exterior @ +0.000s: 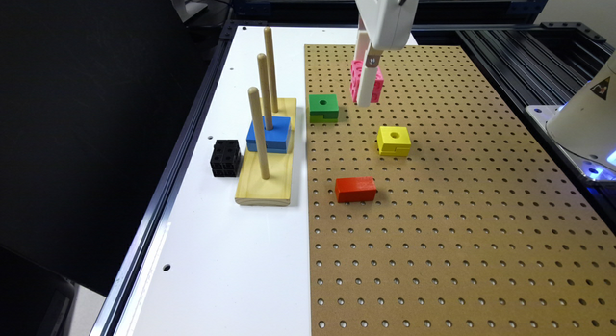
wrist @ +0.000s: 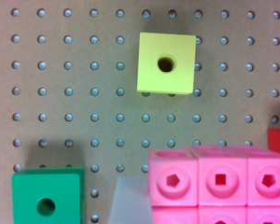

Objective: Pick up pink block.

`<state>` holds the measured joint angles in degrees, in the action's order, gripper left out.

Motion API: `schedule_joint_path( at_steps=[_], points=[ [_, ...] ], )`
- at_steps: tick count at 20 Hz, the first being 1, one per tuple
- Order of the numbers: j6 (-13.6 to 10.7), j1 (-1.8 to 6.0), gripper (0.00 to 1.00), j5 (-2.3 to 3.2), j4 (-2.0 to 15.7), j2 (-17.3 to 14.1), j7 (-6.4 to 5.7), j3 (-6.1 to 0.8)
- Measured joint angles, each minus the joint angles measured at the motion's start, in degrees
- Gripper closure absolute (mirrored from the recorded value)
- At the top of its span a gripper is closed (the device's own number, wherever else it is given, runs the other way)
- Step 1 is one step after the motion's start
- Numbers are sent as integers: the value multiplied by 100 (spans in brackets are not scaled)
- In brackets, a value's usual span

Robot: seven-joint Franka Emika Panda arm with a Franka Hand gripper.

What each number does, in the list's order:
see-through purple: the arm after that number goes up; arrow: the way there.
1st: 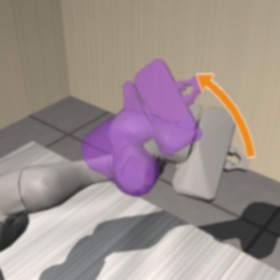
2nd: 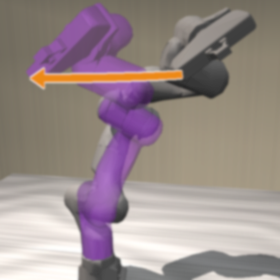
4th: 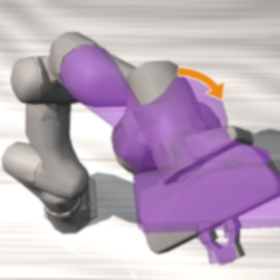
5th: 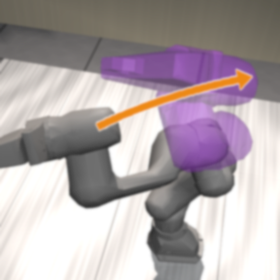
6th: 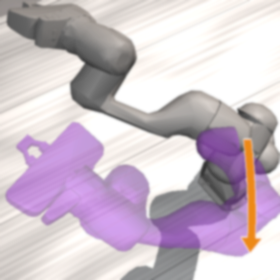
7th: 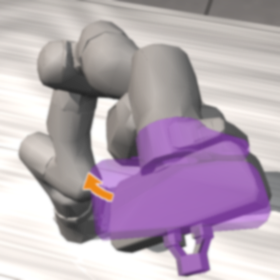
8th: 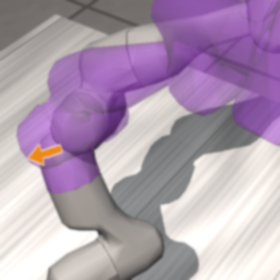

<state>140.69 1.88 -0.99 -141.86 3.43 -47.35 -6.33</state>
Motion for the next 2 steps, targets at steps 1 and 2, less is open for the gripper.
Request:
schedule_joint_path(
  at_steps=[1, 2],
  points=[
    [-82, 0, 100, -1, 4, 88, 0, 0],
    [-175, 0, 100, -2, 3, 188, -1, 0]
  ],
)
